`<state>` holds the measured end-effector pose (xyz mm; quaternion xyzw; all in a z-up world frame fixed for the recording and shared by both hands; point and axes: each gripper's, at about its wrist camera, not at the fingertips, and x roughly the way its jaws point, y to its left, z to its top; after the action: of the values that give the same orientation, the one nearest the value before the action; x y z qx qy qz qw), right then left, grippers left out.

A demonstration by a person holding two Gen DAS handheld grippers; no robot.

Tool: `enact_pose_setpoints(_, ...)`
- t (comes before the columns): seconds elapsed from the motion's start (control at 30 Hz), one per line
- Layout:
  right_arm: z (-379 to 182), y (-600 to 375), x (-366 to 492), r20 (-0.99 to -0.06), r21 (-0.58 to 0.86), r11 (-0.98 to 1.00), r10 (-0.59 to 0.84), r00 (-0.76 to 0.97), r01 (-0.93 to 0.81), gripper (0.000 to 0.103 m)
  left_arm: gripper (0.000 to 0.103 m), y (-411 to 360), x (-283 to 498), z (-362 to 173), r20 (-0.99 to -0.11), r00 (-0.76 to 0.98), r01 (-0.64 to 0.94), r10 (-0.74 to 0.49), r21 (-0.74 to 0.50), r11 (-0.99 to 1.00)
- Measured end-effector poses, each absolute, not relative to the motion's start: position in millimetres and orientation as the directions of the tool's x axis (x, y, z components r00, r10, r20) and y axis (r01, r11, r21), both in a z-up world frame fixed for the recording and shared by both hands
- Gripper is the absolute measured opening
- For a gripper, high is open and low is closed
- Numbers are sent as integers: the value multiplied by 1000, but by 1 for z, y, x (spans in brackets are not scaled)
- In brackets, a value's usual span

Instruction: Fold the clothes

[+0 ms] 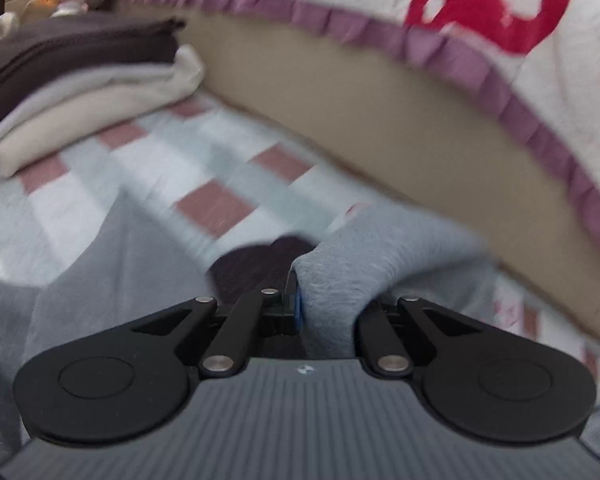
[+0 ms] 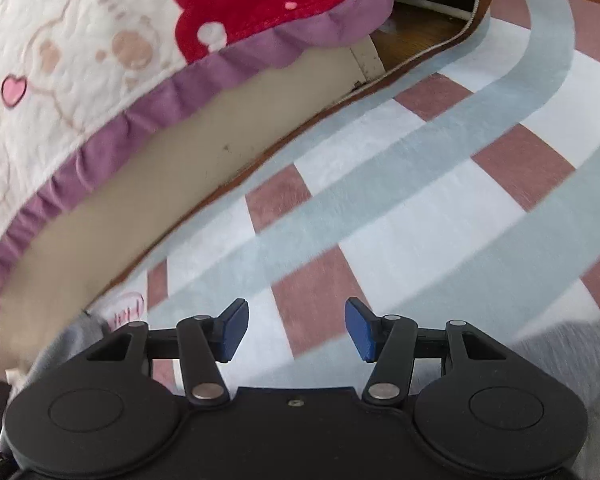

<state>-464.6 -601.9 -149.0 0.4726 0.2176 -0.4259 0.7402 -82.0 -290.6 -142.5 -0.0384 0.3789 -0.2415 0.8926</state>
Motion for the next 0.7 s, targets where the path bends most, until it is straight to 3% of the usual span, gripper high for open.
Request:
enact_pose_setpoints(0.13,-137,-579,-479,-725,501,136,-472,501,854,59,14,-295,-65,-167,-790,508,367,-344,-163,916)
enact_pose_setpoints(0.2,-128,-576,-481,-710,453,151,-534,458,879,59,18,-291,-61,-171,-802,486,368,-347,-173,914)
enact_pose_setpoints(0.27,-129,-577,-477,-722,413,147,-548,422,899,59,25,-283,-61,-170,-795,490,371,-357,-181,911)
enact_pose_setpoints(0.37,-138,-583,-463,-714,490,171,-483,506,855,59,35,-271,-58,-163,-783,508,358,-359,-188,915)
enact_pose_setpoints(0.57,-115,-563,-392,-581,525,554,-322,748,646,59,36,-261,-57,-136,-731,530,386,-430,-243,890)
enact_pose_setpoints(0.7,-119,-549,-352,-611,439,701,-226,758,562,59,36,-268,-76,-108,-673,592,466,-442,-162,870)
